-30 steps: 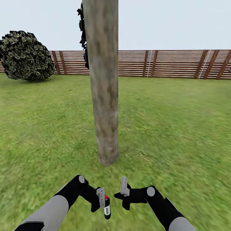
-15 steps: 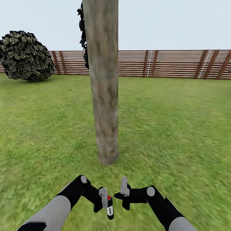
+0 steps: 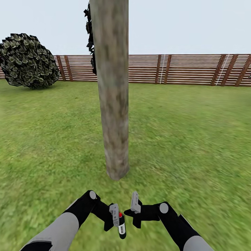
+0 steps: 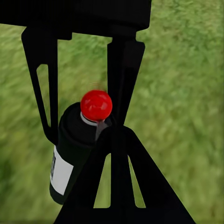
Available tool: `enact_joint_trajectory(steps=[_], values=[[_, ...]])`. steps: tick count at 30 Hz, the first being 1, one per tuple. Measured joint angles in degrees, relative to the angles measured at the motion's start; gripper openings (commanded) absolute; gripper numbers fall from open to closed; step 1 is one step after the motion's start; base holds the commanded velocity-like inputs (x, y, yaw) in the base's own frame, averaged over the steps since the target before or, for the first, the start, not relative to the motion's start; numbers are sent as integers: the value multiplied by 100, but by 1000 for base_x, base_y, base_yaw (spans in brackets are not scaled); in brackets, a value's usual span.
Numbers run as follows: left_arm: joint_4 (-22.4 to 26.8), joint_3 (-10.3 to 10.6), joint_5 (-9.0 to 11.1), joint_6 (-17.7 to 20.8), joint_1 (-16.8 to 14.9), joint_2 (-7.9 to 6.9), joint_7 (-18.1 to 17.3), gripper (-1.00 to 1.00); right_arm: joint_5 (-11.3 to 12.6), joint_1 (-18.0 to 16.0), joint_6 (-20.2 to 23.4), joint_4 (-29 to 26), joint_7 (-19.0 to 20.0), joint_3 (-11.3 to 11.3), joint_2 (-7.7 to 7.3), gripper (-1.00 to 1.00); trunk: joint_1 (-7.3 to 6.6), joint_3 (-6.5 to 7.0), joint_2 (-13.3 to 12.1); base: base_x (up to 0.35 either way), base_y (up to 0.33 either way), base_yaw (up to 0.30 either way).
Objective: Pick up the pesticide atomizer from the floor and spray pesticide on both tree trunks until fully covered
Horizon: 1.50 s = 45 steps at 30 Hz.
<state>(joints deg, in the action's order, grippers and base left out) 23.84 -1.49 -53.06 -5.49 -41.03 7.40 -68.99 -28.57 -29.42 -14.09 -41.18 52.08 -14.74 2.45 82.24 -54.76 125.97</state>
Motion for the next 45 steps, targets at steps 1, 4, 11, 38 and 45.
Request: enact_joint_trajectory(steps=[1, 4, 11, 38, 45], values=[[0, 0, 0, 0, 0, 1, 1, -100, 0, 0, 0, -1, 0, 0, 0, -100, 0, 0, 0, 0, 0, 0], [0, 0, 4, 0, 0, 3, 1, -100, 0, 0, 0, 0, 0, 0, 0, -100, 0, 0, 0, 0, 0, 0], [3, 0, 18, 0, 0, 10, 2, -100, 0, 0, 0, -6, 0, 0, 0, -100, 0, 0, 0, 0, 0, 0], [-8, -35, -5, -108, 60, -1542, 389, -100, -8, 0, -9, 45, 0, 13, -37, 100, 0, 0, 0, 0, 0, 0], [-42, -66, 35, -96, 69, -2065, 689, -100, -14, 11, -21, 403, -390, 59, -274, 100, 0, 0, 0, 0, 0, 0]])
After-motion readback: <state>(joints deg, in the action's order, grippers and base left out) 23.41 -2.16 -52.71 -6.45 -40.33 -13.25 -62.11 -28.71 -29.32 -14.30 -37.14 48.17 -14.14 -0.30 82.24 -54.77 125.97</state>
